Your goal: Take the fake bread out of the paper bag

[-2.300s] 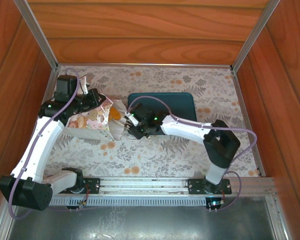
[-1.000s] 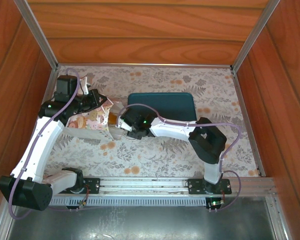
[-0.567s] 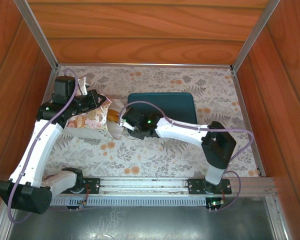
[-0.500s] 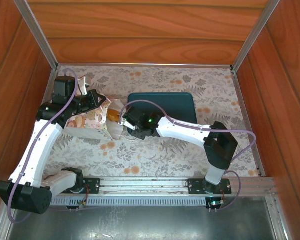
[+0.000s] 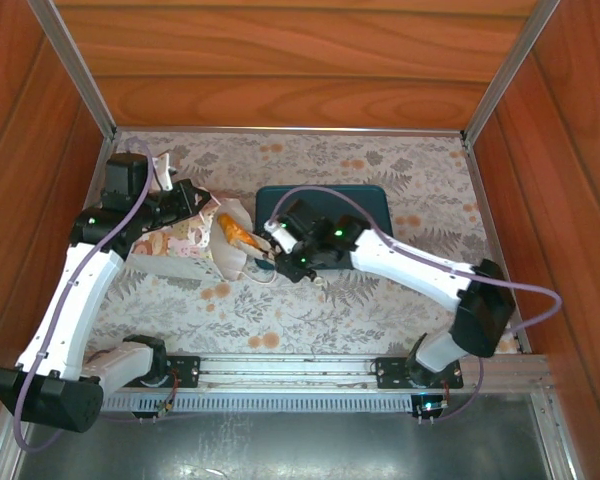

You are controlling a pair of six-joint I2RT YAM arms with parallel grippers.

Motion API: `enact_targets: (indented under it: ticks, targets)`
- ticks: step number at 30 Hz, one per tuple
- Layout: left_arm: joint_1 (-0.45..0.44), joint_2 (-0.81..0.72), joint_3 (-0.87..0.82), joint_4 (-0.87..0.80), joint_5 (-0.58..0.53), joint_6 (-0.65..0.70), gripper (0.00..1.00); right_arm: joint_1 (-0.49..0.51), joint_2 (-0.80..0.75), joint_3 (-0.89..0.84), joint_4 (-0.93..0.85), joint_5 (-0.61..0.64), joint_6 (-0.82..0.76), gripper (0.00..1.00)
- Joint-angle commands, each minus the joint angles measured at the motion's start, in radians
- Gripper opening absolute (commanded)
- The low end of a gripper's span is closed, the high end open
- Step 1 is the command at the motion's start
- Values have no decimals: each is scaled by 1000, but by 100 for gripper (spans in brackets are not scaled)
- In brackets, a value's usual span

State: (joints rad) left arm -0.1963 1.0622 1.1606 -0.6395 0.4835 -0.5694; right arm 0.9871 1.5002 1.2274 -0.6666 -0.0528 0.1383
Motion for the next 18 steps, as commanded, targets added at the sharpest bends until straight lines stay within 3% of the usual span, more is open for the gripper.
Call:
enact_targets:
  ticks: [1, 8, 14, 18]
  targets:
    - [6, -27, -6, 47, -3, -8, 0, -19, -88, -67, 60, -160, 122, 38]
    - [6, -38, -18, 105, -26, -46, 0, -128, -289, -245, 31, -232, 216, 38]
    - [6, -45, -40, 124, -34, -55, 0, -311, -493, -401, 64, -284, 269, 40]
    - [6, -48, -50, 130, -14, -58, 0, -465, -492, -454, 105, -397, 269, 43]
